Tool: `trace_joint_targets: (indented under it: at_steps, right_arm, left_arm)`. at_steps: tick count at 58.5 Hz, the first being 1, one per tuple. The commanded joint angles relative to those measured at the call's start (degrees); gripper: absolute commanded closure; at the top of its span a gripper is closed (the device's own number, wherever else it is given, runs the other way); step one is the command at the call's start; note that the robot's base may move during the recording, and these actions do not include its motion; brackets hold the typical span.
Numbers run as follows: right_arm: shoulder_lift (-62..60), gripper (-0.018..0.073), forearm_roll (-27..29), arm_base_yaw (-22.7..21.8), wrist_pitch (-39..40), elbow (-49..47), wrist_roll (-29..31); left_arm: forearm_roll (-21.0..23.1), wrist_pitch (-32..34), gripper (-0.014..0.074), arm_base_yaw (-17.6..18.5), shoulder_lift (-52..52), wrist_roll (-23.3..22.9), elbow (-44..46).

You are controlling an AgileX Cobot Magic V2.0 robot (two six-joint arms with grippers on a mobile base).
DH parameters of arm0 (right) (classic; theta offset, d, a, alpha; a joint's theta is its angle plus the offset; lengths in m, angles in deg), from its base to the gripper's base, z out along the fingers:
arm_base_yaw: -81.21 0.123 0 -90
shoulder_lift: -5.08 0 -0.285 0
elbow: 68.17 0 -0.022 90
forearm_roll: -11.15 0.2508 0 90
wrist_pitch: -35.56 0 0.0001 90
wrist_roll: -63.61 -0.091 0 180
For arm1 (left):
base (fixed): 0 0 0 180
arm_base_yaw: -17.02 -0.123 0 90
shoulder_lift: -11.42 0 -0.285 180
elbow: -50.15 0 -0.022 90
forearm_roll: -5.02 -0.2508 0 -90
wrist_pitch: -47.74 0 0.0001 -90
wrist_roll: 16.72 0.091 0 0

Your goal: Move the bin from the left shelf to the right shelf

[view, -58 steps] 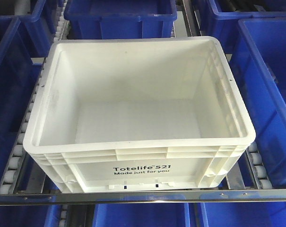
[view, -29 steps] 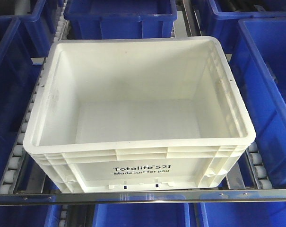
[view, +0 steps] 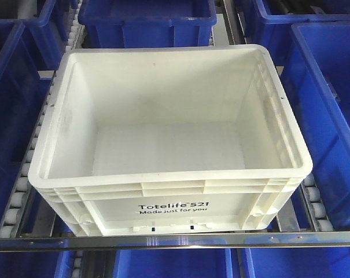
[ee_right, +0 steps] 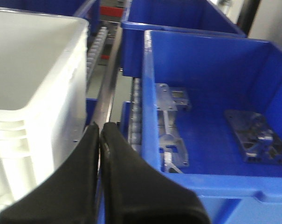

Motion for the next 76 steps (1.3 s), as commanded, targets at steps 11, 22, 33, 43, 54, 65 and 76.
trace_joint_targets:
  at_steps: [11, 22, 33, 43, 54, 65, 76]
  right_arm:
    - [-0.2, 0.0567, 1.2, -4.6, 21.6, 10.8, 0.0]
    - [-0.2, 0.0567, 7.9, -4.7, 29.8, 17.7, 0.4]
    - [-0.2, 0.0567, 6.8, -4.7, 29.1, 17.8, 0.6]
    - [-0.2, 0.0567, 6.1, -4.7, 28.7, 17.8, 0.6]
    - [-0.2, 0.0567, 5.8, -4.7, 27.8, 17.9, 0.6]
    - [-0.2, 0.0567, 5.8, -4.7, 27.8, 17.9, 0.6]
    - [-0.2, 0.0567, 5.8, -4.7, 27.8, 17.9, 0.6]
  left_arm:
    - [0.1, 4.6, 0.0603, -0.1, -0.8, -0.5, -1.1]
    - [0.1, 4.6, 0.0603, -0.1, -0.8, -0.5, -1.1]
    - [0.1, 4.6, 0.0603, -0.1, -0.8, -0.5, -1.1]
    - [0.1, 4.6, 0.0603, -0.1, -0.8, -0.5, -1.1]
    - [0.1, 4.6, 0.0603, -0.1, -0.8, -0.5, -1.1]
    - [0.1, 4.6, 0.0603, -0.1, -0.8, -0.5, -1.1]
    - [0.1, 4.6, 0.0603, -0.1, -0.8, -0.5, -1.1]
